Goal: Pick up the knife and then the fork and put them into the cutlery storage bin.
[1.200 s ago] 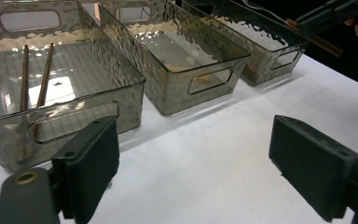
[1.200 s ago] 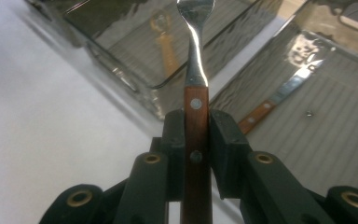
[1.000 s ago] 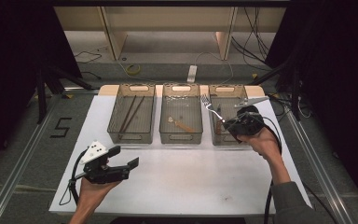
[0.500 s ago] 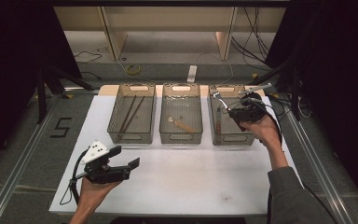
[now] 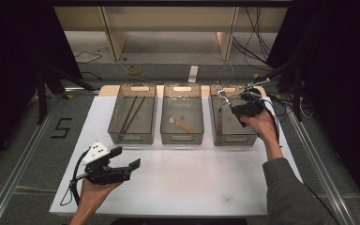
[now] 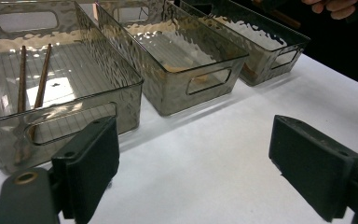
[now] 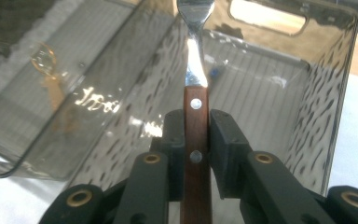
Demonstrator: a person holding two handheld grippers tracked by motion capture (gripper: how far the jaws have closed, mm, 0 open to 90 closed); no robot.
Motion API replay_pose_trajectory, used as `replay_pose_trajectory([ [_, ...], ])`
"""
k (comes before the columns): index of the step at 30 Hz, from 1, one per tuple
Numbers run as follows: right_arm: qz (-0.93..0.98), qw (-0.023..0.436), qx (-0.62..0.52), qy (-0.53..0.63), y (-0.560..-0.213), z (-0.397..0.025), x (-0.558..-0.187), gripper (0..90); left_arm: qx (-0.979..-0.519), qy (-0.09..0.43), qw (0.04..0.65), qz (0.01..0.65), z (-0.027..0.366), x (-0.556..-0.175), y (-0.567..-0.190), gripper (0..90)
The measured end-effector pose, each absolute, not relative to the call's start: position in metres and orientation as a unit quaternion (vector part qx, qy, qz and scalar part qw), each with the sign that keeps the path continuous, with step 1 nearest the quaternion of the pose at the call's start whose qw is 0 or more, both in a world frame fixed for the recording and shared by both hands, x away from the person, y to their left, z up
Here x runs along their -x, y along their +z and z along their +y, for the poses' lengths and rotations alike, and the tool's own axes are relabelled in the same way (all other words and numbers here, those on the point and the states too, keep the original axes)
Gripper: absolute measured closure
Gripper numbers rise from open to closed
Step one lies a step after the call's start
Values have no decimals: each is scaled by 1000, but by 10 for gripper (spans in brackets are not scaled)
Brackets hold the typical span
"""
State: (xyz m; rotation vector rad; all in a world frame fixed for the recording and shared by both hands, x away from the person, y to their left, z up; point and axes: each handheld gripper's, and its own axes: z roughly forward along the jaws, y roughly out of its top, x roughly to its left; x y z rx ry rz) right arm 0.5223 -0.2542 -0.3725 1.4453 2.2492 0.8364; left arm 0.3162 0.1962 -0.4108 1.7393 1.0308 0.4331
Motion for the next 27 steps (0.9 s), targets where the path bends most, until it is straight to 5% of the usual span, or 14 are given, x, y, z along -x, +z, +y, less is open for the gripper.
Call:
replay_pose_trajectory([
  [21, 787, 152, -532, 273, -393, -249, -534, 759, -723, 179, 512, 428, 196, -317, -411, 157],
  [24, 784, 140, -537, 277, -394, -248, -536, 557, -723, 178, 511, 428, 197, -316, -411, 157],
  [27, 778, 140, -536, 296, -389, -248, -534, 493, -723, 178, 511, 428, 197, -316, -411, 157],
])
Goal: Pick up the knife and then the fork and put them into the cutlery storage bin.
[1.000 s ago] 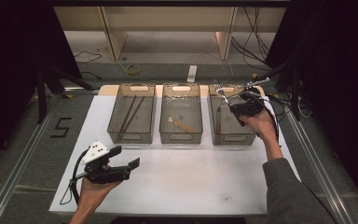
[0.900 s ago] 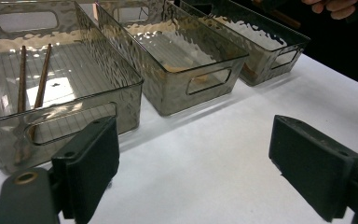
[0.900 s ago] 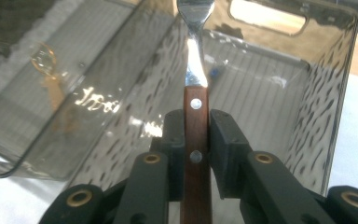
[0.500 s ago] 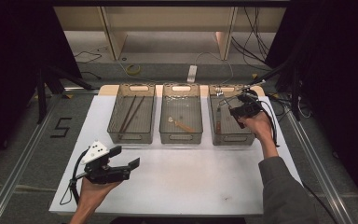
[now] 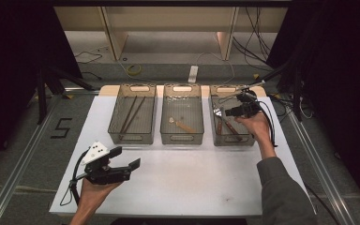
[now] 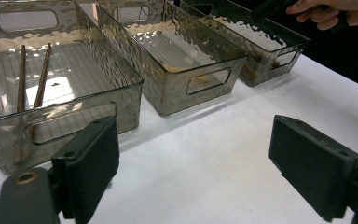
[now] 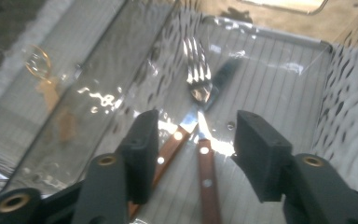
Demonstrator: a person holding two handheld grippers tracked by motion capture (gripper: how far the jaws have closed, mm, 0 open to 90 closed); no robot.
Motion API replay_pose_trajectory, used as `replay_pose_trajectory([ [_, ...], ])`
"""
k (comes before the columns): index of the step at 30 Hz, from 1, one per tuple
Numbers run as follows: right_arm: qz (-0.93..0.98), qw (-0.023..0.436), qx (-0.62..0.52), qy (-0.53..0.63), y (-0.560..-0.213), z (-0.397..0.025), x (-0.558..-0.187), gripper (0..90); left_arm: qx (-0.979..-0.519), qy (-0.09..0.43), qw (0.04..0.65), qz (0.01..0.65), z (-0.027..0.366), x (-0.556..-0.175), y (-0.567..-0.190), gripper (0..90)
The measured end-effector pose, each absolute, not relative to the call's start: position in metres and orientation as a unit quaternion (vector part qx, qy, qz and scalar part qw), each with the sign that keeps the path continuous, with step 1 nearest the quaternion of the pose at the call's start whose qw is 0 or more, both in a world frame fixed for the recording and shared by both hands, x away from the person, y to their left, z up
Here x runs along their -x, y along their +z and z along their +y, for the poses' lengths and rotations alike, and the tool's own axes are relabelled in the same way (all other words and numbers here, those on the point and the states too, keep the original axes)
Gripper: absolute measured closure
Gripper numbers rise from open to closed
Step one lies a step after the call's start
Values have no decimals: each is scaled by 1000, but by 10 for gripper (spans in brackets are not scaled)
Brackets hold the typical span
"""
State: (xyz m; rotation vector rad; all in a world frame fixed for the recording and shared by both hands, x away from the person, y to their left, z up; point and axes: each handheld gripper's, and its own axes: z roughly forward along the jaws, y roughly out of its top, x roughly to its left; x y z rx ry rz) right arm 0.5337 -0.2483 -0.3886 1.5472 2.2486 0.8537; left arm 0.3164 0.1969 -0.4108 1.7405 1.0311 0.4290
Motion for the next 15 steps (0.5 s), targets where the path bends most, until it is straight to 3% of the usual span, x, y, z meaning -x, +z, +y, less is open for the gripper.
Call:
replay_pose_trajectory([
  [15, 790, 136, -475, 363, -373, -240, -488, 343, -722, 177, 513, 430, 197, -317, -411, 157],
])
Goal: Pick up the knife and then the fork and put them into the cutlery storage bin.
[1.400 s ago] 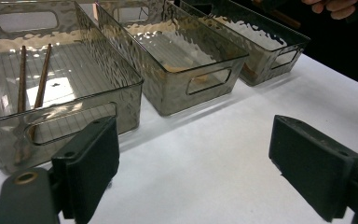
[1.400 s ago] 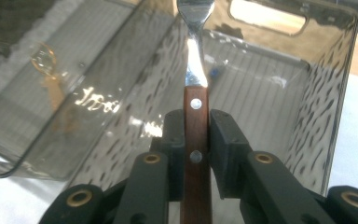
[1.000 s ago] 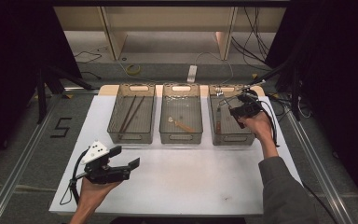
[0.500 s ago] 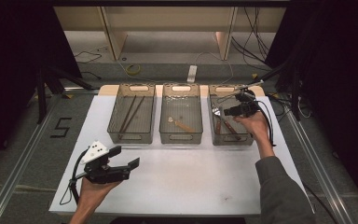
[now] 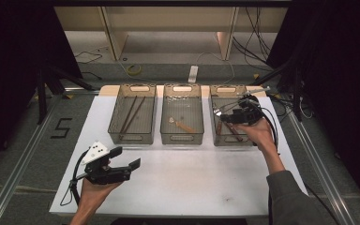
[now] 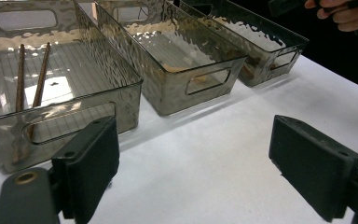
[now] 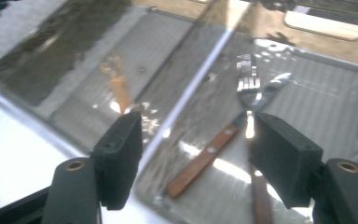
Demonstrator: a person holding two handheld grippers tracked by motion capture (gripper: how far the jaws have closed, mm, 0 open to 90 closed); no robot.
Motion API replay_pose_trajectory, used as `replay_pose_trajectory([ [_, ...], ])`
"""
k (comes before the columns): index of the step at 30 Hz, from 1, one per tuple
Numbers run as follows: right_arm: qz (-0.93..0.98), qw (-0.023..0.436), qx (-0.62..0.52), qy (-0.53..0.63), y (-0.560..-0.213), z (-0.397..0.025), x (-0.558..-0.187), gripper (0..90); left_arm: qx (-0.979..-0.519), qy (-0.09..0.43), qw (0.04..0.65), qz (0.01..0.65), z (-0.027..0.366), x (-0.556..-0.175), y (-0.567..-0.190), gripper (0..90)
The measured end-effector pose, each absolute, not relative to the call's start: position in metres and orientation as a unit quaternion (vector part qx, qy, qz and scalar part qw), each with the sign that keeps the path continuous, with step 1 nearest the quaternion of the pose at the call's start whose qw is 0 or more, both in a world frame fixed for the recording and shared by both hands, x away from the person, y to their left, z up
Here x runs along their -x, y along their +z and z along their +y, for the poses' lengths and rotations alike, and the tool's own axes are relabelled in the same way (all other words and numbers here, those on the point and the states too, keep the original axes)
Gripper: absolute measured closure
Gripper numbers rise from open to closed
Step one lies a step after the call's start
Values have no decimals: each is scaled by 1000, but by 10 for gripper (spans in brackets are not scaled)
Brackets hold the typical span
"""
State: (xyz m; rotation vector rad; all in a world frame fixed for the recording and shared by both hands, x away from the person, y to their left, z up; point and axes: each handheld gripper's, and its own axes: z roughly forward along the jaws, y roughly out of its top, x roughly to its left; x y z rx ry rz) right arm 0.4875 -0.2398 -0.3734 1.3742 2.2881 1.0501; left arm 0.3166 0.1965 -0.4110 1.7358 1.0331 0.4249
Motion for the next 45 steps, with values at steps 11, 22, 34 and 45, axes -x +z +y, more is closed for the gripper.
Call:
replay_pose_trajectory([
  [11, 793, 137, -424, 414, -370, -224, -440, 314, -721, 173, 515, 430, 197, -317, -411, 156],
  [22, 794, 139, -387, 447, -374, -214, -411, 295, -722, 171, 515, 429, 197, -317, -411, 156],
  [34, 795, 127, -364, 467, -391, -210, -387, 280, -723, 172, 515, 428, 196, -316, -411, 157],
  [45, 782, 127, -357, 494, -399, -214, -370, 262, -723, 172, 514, 428, 197, -316, -411, 157],
])
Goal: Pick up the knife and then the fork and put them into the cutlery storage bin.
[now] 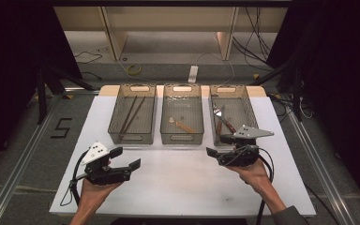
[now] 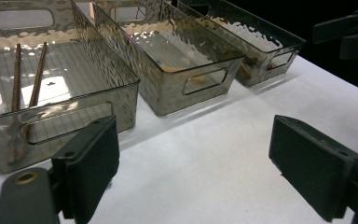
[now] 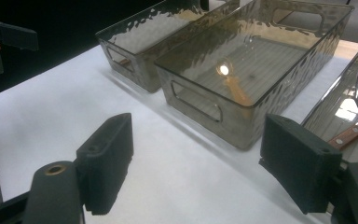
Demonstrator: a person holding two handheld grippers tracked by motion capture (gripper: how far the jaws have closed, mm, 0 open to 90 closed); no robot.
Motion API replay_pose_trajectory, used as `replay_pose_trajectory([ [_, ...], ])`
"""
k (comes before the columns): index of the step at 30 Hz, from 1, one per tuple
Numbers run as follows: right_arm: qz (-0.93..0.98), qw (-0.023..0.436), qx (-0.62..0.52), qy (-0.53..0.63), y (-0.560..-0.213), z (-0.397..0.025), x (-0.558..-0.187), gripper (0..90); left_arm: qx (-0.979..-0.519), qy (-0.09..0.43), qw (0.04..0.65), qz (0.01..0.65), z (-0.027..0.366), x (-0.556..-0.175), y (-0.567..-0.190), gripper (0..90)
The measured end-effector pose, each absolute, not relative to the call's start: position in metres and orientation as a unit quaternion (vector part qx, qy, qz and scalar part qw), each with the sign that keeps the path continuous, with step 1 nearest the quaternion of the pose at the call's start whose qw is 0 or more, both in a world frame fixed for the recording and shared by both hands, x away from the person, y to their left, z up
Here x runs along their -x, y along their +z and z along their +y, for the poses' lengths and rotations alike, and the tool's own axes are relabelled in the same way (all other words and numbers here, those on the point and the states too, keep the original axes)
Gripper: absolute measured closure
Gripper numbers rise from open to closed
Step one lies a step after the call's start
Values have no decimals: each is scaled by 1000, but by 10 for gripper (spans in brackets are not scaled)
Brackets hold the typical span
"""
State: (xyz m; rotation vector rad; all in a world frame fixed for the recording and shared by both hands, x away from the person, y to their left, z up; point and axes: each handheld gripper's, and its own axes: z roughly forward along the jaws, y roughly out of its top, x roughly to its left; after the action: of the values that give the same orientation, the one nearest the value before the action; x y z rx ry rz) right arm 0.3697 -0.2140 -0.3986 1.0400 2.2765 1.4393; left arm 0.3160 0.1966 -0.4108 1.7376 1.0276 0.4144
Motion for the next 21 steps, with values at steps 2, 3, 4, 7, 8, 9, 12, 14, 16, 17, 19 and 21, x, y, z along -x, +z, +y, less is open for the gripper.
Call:
replay_pose_trajectory([
  [2, 779, 124, -359, 498, -401, -215, -367, 261, -723, 172, 515, 428, 197, -316, -411, 157],
  [3, 779, 124, -359, 498, -401, -215, -365, 261, -723, 172, 515, 427, 197, -316, -411, 157],
  [4, 779, 128, -358, 498, -402, -216, -364, 261, -722, 172, 515, 428, 197, -316, -411, 157],
  [7, 778, 129, -357, 500, -404, -216, -359, 259, -721, 171, 517, 428, 197, -316, -411, 156],
  [8, 778, 129, -356, 501, -404, -216, -357, 259, -721, 170, 517, 428, 197, -316, -411, 157],
  [9, 778, 132, -354, 502, -405, -217, -356, 259, -722, 170, 517, 428, 197, -316, -411, 157],
  [12, 777, 135, -352, 504, -407, -217, -351, 259, -721, 168, 518, 428, 196, -316, -411, 157],
  [14, 775, 135, -354, 505, -410, -217, -347, 259, -721, 167, 519, 429, 196, -316, -411, 157],
  [16, 772, 135, -355, 509, -414, -219, -344, 258, -720, 166, 520, 428, 196, -316, -411, 157],
  [17, 771, 136, -355, 510, -415, -220, -343, 258, -720, 165, 521, 427, 196, -316, -411, 156],
  [19, 769, 134, -357, 514, -418, -223, -339, 257, -721, 165, 523, 424, 196, -315, -411, 156],
  [21, 767, 136, -359, 514, -420, -226, -336, 251, -720, 164, 525, 423, 195, -315, -411, 157],
])
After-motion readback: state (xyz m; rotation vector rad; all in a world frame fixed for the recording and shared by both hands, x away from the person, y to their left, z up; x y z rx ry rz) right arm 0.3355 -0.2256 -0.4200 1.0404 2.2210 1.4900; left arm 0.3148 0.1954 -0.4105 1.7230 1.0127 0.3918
